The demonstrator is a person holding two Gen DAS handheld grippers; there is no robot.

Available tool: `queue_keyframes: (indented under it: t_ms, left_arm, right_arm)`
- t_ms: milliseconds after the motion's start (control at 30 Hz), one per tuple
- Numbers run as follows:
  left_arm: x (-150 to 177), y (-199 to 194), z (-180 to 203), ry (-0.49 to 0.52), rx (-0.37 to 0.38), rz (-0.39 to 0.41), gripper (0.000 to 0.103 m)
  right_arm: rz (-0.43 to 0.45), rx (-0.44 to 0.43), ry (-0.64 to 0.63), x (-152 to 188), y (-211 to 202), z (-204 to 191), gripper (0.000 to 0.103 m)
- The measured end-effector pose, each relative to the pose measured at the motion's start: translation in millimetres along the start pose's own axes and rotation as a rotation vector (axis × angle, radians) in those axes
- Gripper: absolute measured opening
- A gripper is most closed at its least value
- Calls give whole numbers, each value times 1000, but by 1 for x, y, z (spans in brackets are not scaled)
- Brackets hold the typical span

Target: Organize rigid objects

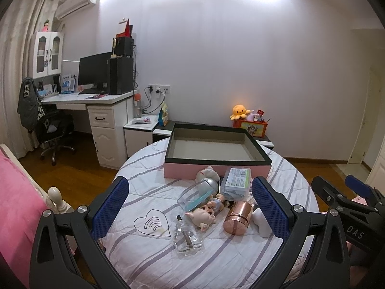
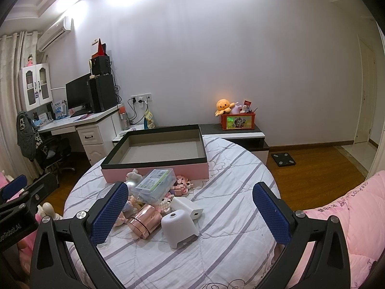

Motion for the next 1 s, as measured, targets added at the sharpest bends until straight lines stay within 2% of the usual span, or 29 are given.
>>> queue_keyframes:
  t_ms: [267, 1000]
  left_arm:
    - [5, 5, -8, -4, 0, -12, 103]
    - [71, 77, -32, 19, -35, -221, 103]
  right_arm:
    - [-25, -3, -6, 4, 9, -1, 103]
    - [-202, -53, -16, 51, 68, -1, 103]
Point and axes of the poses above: each gripper's, at about its wrist camera, not at the fingertips, and y roughly the way its jaws point, z to its right, x to its underside, the point moved 3 cm from there along y, roughly the way its jaws point, and after that the axes turned 9 degrees about -y, right-handed, at the moved point
